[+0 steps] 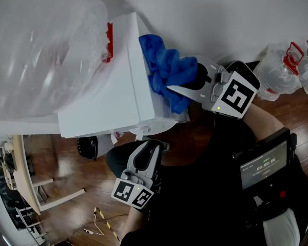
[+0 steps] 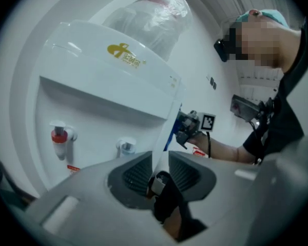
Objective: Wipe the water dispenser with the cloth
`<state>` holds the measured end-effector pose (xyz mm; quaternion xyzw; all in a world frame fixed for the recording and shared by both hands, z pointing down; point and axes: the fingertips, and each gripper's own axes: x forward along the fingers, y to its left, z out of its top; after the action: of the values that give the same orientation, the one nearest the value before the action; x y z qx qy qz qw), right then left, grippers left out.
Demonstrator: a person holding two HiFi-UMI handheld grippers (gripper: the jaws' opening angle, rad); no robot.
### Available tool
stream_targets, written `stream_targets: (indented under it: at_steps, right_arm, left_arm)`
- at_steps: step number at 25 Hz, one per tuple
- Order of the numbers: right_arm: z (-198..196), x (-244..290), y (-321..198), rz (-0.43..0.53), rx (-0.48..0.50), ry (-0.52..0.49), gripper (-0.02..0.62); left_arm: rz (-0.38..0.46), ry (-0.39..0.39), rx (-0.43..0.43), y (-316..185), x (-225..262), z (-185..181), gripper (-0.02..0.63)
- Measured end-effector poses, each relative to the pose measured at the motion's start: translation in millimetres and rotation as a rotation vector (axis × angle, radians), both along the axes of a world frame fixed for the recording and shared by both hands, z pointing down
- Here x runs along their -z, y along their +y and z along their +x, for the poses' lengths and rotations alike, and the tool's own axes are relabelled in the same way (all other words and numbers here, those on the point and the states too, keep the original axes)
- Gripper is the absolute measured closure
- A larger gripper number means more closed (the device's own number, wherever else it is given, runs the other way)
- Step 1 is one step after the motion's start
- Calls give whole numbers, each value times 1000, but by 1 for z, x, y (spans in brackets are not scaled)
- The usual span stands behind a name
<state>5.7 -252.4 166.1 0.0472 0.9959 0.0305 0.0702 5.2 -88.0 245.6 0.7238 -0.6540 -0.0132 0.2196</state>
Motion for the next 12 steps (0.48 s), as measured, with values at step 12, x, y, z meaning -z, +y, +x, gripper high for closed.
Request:
stream_targets:
  at_steps: [12]
  right_arm:
    - [-82,-20,-138,241,-286,313,437]
  left_arm:
    - [-45,0,25,18,-15,-7,505]
